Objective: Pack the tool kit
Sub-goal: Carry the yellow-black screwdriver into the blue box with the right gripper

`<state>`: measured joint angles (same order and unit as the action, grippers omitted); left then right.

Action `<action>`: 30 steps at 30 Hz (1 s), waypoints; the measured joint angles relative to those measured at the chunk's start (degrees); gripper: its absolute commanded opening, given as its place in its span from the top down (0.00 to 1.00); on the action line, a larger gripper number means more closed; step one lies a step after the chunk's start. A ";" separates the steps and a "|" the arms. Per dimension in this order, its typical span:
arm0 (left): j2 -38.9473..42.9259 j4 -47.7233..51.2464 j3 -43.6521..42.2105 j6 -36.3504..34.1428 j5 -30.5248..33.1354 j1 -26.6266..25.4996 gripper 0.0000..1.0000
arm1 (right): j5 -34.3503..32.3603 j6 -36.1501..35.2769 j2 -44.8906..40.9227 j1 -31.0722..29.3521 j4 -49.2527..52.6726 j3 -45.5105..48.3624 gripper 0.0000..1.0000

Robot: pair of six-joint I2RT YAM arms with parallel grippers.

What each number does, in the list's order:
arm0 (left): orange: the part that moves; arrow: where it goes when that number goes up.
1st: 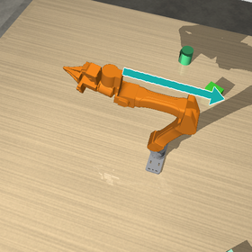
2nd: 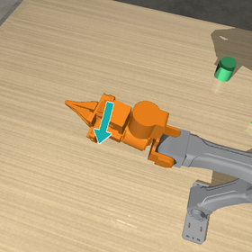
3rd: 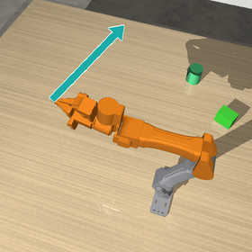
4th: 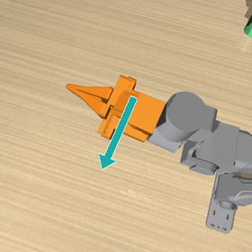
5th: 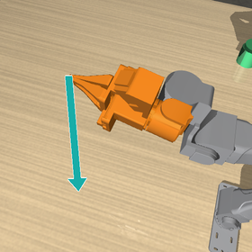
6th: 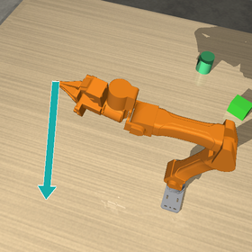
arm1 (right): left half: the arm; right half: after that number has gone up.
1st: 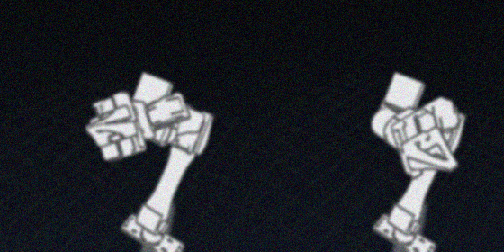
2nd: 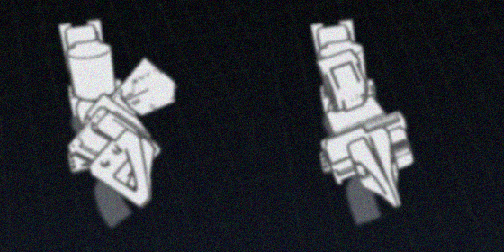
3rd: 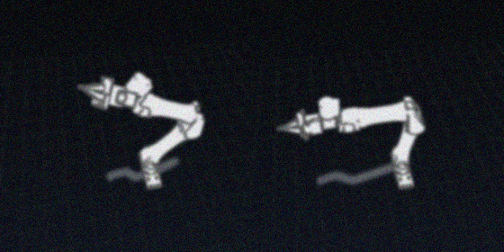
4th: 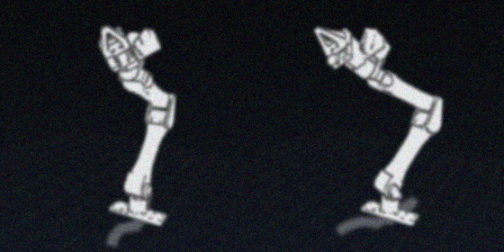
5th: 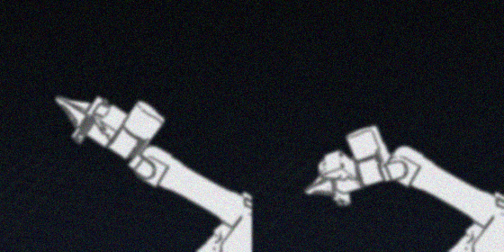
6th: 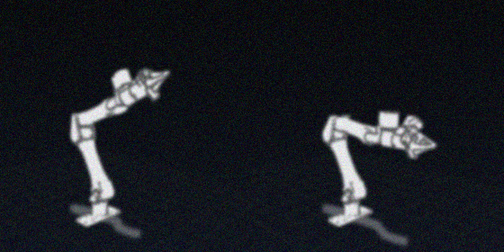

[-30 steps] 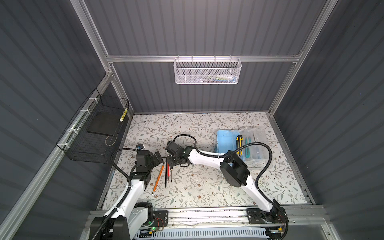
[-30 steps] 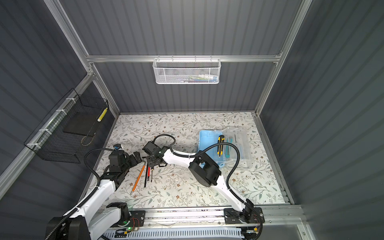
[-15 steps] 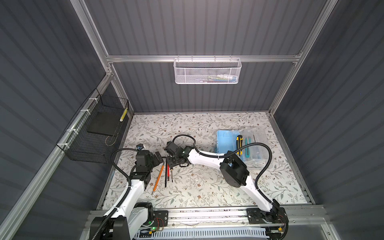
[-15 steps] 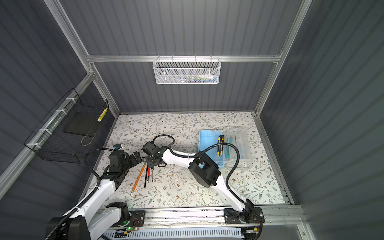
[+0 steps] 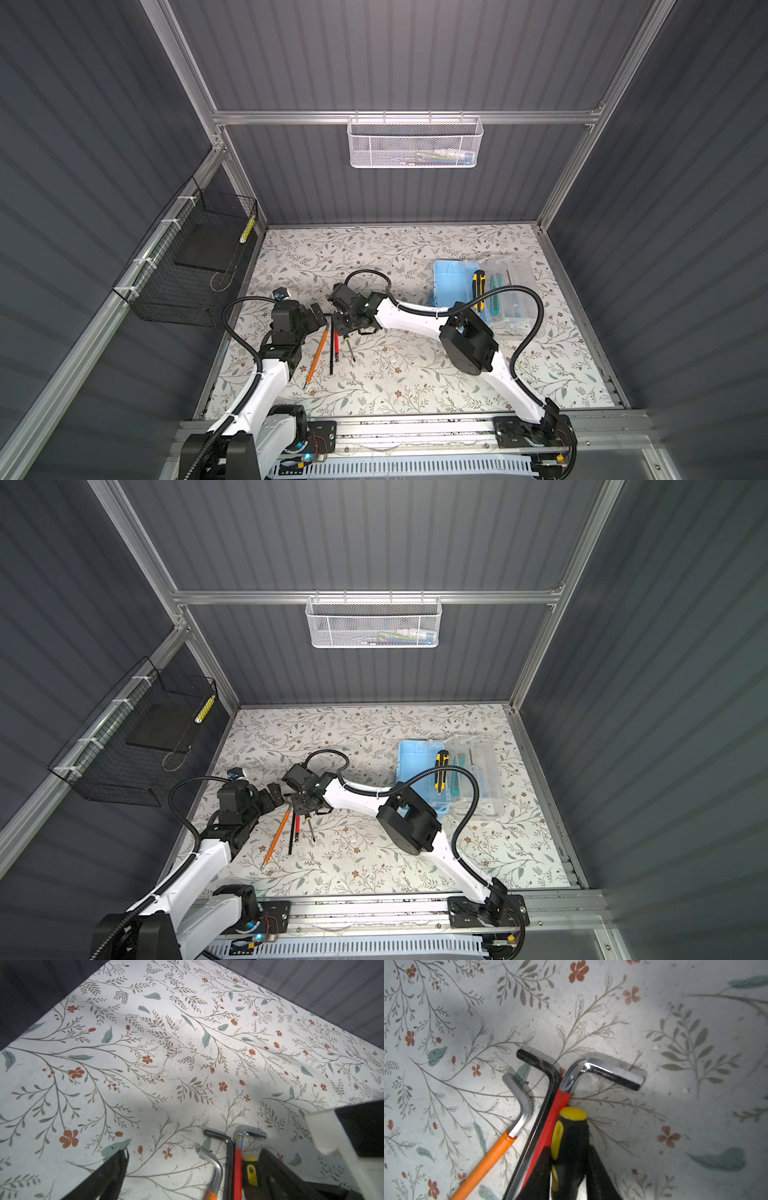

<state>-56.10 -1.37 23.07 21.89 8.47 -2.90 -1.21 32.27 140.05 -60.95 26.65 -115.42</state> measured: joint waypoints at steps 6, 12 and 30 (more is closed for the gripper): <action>0.00 0.00 0.00 0.00 -0.17 0.00 0.00 | 0.39 0.31 -5.25 1.14 -0.46 5.46 0.86; 0.00 -0.02 0.00 0.00 -0.37 0.00 0.01 | 1.22 0.50 -17.35 4.28 -2.89 13.42 0.90; -0.02 -0.04 0.00 -0.02 -0.66 0.00 0.01 | -0.81 -13.00 -57.57 38.12 14.40 33.90 0.97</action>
<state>-56.12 -1.41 23.07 21.87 7.81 -2.90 -2.02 19.27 82.48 -22.83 41.06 -81.52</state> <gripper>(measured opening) 0.994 0.259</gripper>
